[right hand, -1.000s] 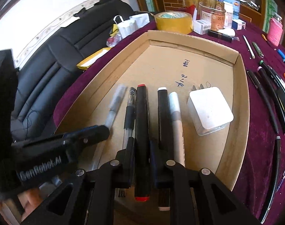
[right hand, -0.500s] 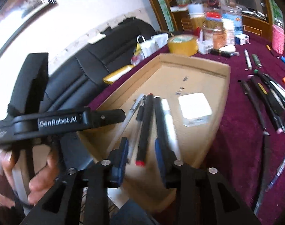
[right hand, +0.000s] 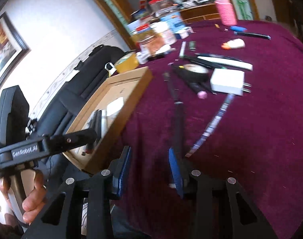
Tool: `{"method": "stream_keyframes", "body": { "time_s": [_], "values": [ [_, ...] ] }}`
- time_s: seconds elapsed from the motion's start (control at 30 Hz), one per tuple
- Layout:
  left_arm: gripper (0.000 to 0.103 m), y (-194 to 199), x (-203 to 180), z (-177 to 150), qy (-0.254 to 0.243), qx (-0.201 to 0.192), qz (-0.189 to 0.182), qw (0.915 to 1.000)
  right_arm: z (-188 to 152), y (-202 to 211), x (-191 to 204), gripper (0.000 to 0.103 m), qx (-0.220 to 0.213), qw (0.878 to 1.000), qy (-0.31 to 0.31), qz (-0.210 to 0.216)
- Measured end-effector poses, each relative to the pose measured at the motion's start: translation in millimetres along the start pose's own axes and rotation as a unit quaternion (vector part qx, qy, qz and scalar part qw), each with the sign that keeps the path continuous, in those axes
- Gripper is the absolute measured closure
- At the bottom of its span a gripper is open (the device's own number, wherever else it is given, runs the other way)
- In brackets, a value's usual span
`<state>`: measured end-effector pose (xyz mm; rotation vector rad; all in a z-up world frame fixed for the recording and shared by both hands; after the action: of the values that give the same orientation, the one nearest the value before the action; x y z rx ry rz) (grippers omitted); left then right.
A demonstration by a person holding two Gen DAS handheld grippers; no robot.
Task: Organize rigid objects
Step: 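Open both tools in the tray and withdraw toward the remaining pens, then grasp the clear blue-ink pen with the right tool while the left tool grasps a black pen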
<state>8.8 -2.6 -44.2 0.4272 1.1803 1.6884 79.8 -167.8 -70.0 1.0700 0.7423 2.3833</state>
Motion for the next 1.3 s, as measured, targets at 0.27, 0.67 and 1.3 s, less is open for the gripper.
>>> {"method": "stream_keyframes", "body": {
  "time_s": [0.27, 0.67, 1.3],
  "values": [
    [0.04, -12, -27, -8, -0.029, 0.017, 0.007, 0.9994, 1, 12, -34, 0.061, -0.008, 0.999, -0.038, -0.02],
    [0.04, -18, -14, -7, -0.018, 0.02, 0.008, 0.9996, 33, -21, -71, 0.062, 0.024, 0.992, -0.087, -0.093],
    [0.04, -30, -22, -1, -0.031, 0.03, -0.005, 0.9991, 35, -36, -69, 0.094, 0.07, 0.976, 0.033, -0.205]
  ]
}}
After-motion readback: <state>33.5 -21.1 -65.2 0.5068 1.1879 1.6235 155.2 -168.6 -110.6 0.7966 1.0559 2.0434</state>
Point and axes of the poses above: each gripper's, at about its wrist camera, not at the fingertips, and y roughly against the way its jaws point, x to its left, z to its top, the point moved 4 cm from there along -y, roughly the way its jaws point, and after that the axes turned 6 degrees about z, right-handed, at the moved point
